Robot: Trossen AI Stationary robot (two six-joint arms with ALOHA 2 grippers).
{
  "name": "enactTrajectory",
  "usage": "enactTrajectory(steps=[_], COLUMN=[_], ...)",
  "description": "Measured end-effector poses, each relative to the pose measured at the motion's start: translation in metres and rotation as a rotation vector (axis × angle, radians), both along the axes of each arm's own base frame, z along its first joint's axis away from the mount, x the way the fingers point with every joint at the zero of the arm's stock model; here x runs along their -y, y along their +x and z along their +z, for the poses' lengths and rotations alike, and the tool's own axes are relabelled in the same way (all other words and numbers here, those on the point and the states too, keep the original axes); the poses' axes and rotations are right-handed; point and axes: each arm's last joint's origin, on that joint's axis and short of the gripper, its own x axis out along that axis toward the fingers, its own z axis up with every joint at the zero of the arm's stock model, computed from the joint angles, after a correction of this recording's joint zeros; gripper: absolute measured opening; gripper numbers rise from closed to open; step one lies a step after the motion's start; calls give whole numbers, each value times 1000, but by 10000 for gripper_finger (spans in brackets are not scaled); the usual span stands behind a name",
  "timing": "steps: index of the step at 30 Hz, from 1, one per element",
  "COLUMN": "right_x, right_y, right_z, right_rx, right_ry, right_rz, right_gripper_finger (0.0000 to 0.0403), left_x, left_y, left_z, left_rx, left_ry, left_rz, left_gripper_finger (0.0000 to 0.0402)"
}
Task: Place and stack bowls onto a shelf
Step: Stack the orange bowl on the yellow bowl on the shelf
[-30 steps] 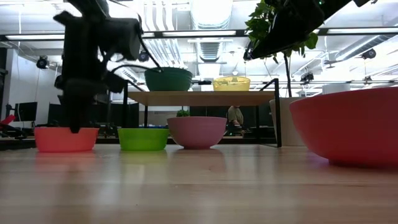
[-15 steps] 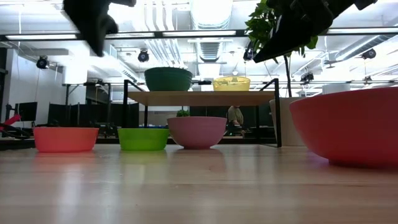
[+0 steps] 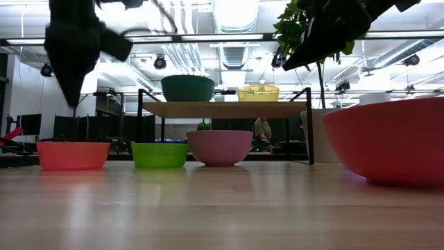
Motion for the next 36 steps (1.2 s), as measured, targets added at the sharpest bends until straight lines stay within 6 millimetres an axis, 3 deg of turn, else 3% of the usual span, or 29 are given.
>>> enactTrajectory(steps=[6,13,22,26,31,36], right_x=[0,0,0,0,0,-4], right_y=[0,0,1,1,1,0], right_z=[0,0,-1,-1,-1,-1], right_rx=[2,9,8,9,10,9], right_ry=[20,40,50,56,39,64], right_rz=[-13,-26,-34,-38,-34,-33], right_gripper_finger=[93,93,93,93,93,93], left_x=[-13,-27,-31,-31,-31,-27], left_y=[-9,-9,-13,-16,-17,-12], left_z=[-29,-54,-75,-81,-81,-71], left_rx=[-36,27,77,76,71,69], left_ry=[70,55,48,48,49,48], left_rz=[77,116,134,136,134,86], left_gripper_finger=[174,181,144,99,15,3])
